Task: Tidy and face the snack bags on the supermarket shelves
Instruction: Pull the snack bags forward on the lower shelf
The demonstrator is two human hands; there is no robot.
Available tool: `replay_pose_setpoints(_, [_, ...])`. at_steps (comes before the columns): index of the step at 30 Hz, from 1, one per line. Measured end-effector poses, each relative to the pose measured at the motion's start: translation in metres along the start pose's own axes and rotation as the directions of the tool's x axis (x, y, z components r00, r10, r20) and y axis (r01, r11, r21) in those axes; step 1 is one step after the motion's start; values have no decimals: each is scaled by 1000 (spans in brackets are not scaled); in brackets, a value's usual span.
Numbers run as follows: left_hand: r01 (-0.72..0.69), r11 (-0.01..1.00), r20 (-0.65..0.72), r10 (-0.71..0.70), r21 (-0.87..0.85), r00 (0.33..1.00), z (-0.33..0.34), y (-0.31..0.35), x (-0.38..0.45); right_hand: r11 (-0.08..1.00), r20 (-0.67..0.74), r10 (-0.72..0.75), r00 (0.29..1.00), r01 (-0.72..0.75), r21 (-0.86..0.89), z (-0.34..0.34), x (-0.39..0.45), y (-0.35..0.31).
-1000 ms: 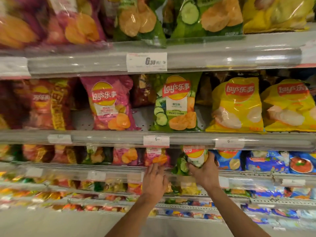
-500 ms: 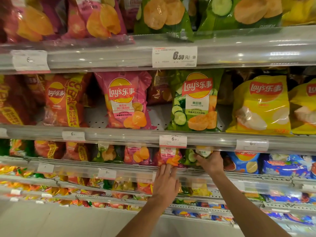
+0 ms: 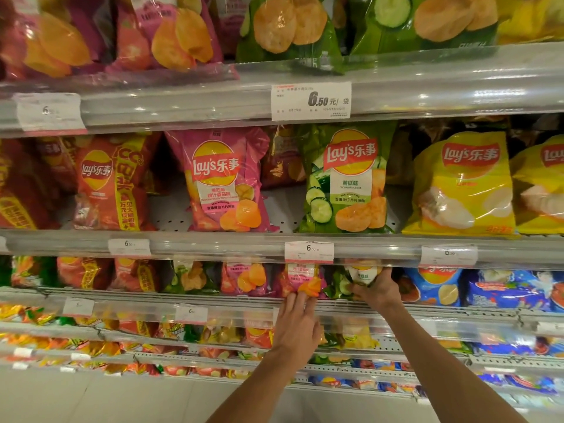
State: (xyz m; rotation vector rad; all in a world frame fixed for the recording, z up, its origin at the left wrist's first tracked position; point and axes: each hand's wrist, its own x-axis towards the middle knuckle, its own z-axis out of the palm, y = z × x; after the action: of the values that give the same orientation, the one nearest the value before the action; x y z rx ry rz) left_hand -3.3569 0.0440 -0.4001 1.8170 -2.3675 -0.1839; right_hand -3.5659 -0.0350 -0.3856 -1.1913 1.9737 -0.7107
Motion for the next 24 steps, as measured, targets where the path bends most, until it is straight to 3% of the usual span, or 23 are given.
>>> replay_pose_setpoints(11, [93,996,-41,-92,14,995,6,20,3,994,-30,-44,999,41,-100,-4,-13,7])
replay_pose_setpoints(15, [122,993,-65,-122,3,990,11,38,3,987,-58,-136,989,130,-95,-9,-25,17])
replay_pose_setpoints(20, [91,988,-99,-104,-125,990,14,78,13,953,-36,-302,953,301,-41,-31,-39,38])
replay_pose_setpoints(24, [37,938,-171,-102,-345,980,15,130,26,930,-91,-355,930,362,66,-67,-42,68])
